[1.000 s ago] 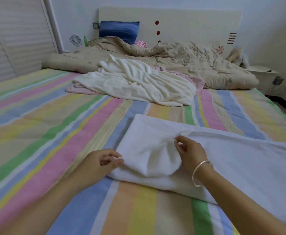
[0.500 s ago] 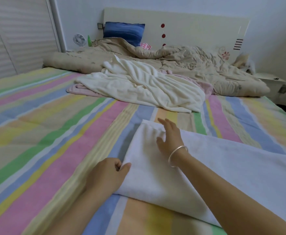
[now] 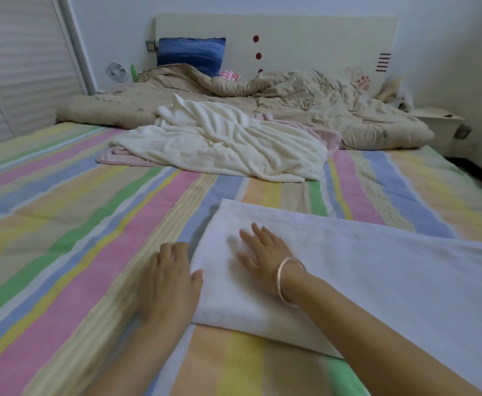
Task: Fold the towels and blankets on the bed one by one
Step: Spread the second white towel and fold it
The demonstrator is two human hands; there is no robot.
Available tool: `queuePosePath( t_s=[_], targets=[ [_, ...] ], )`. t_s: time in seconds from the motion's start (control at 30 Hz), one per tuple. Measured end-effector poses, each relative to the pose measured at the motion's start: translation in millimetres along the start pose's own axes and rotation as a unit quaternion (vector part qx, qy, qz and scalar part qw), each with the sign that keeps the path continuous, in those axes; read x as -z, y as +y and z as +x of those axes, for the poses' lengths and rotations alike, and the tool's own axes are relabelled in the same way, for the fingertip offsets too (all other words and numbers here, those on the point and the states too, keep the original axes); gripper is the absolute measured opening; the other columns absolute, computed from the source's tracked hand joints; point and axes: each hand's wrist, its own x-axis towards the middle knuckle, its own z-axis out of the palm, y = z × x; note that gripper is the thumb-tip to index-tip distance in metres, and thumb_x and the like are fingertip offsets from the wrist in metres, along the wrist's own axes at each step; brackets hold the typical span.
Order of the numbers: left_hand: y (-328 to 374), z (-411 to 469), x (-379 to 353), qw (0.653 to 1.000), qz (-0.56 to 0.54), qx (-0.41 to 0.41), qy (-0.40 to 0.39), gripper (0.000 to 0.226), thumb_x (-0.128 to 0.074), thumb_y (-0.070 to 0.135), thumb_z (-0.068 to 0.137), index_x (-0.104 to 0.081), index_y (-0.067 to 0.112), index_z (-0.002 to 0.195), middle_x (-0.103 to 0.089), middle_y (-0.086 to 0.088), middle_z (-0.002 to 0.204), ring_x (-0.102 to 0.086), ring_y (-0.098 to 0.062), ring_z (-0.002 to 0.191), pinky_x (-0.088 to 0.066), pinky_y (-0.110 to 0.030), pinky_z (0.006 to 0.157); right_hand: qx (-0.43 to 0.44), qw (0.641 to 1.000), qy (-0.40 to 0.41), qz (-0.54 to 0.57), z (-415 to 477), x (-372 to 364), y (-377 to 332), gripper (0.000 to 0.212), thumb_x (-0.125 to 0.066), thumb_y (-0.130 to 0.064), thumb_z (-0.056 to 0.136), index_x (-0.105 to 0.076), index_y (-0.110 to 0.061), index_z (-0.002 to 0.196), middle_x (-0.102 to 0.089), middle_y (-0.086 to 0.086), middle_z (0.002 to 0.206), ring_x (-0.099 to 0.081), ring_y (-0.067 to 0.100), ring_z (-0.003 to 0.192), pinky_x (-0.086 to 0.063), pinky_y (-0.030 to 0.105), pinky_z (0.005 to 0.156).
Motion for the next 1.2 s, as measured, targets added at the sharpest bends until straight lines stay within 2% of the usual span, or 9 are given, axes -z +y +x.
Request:
queuePosePath(
  t_s=[0.1,0.23,0.37,0.5,0.73,0.83,0.93,1.1,1.2],
  targets=[
    [49.0,-1.6,-3.6,0.991,-0.037,-0.123,0.036,0.041,-0.077,0.010,0.071,-0.065,0.015,0.109,-0.061,-0.004,0.121,-0.061,-0.029,0.103,-0.049,-0.042,0.081,0.004,0.999,0.016,-0.044,-80.0,4.6,41.0,0.089,0.008,-0.076,0.075,-0.004,-0.036,0.153,0.011,-0.008,0.161,0.014,0.013,0.147,0.012,0.035,0.117],
    [150.2,-17.5,-24.6,0.967,-0.141,-0.188,-0.096,0.041,-0.050,0.025,0.096,-0.050,0.022,0.137,-0.037,0.000,0.153,-0.034,-0.018,0.140,-0.023,-0.032,0.113,-0.090,0.992,0.006,-0.090,-158.9,22.5,137.8,0.125,0.042,-0.080,0.038,0.002,-0.044,0.151,0.015,-0.014,0.159,0.016,0.010,0.147,0.014,0.037,0.115],
    [263.4,-37.9,-49.4,0.943,-0.116,-0.250,-0.189,0.052,-0.031,0.040,0.103,-0.024,0.026,0.152,-0.010,0.001,0.163,-0.006,-0.013,0.149,-0.001,-0.032,0.121,-0.192,0.977,0.013,-0.088,-205.9,49.7,253.8,0.103,0.018,-0.087,0.061,0.000,-0.042,0.151,0.010,-0.012,0.161,0.011,0.011,0.148,0.010,0.038,0.118],
    [356.6,-57.2,-69.5,0.910,-0.052,-0.319,-0.261,0.061,-0.022,0.048,0.103,-0.005,0.023,0.156,0.007,-0.005,0.163,0.010,-0.017,0.149,0.007,-0.041,0.120,-0.255,0.958,0.033,-0.125,-232.3,70.3,352.0,0.058,-0.012,-0.057,0.098,0.000,-0.039,0.152,0.008,-0.011,0.161,0.010,0.013,0.148,0.010,0.039,0.119],
    [449.1,-55.8,-101.8,0.905,-0.024,-0.327,-0.271,0.061,-0.019,0.048,0.103,-0.001,0.024,0.156,0.011,-0.005,0.163,0.012,-0.022,0.149,0.004,-0.043,0.121,-0.333,0.929,0.081,-0.136,-229.3,97.6,445.1,0.059,-0.010,-0.061,0.096,-0.005,-0.042,0.152,0.006,-0.013,0.161,0.010,0.021,0.148,0.015,0.051,0.115],
    [469.0,-52.1,-113.2,0.909,-0.007,-0.316,-0.271,0.062,-0.019,0.053,0.101,0.000,0.032,0.155,0.011,0.000,0.163,0.011,-0.027,0.149,0.002,-0.049,0.120,-0.414,0.906,0.090,-0.013,-236.2,101.1,479.3,0.070,-0.014,-0.073,0.088,-0.006,-0.043,0.151,-0.005,-0.010,0.161,-0.003,0.030,0.148,0.002,0.057,0.117],
    [478.9,-54.9,-119.5,0.913,0.018,-0.297,-0.280,0.064,-0.016,0.060,0.098,0.004,0.037,0.154,0.016,0.003,0.162,0.015,-0.031,0.148,0.004,-0.056,0.117,-0.399,0.911,0.090,0.054,-238.2,100.5,494.8,0.088,-0.015,-0.083,0.077,-0.007,-0.038,0.152,-0.012,-0.009,0.161,-0.013,0.032,0.146,-0.015,0.052,0.116],
    [476.1,-60.5,-119.4,0.928,0.006,-0.275,-0.253,0.066,-0.012,0.062,0.093,-0.007,0.037,0.154,0.003,0.005,0.163,0.005,-0.024,0.150,-0.001,-0.049,0.120,-0.380,0.910,0.118,0.115,-255.7,109.6,479.3,0.070,-0.036,-0.057,0.095,-0.023,-0.017,0.151,-0.027,0.002,0.157,-0.023,0.029,0.143,-0.023,0.038,0.115],
    [481.3,-76.5,-101.3,0.955,-0.059,-0.229,-0.181,0.052,-0.031,0.039,0.101,-0.027,0.028,0.151,-0.022,0.002,0.160,-0.018,-0.017,0.147,-0.011,-0.037,0.120,-0.360,0.907,0.142,0.164,-279.9,111.4,464.2,0.055,-0.045,-0.046,0.097,-0.040,-0.012,0.140,-0.042,0.009,0.146,-0.037,0.031,0.135,-0.032,0.035,0.108]
  ],
)
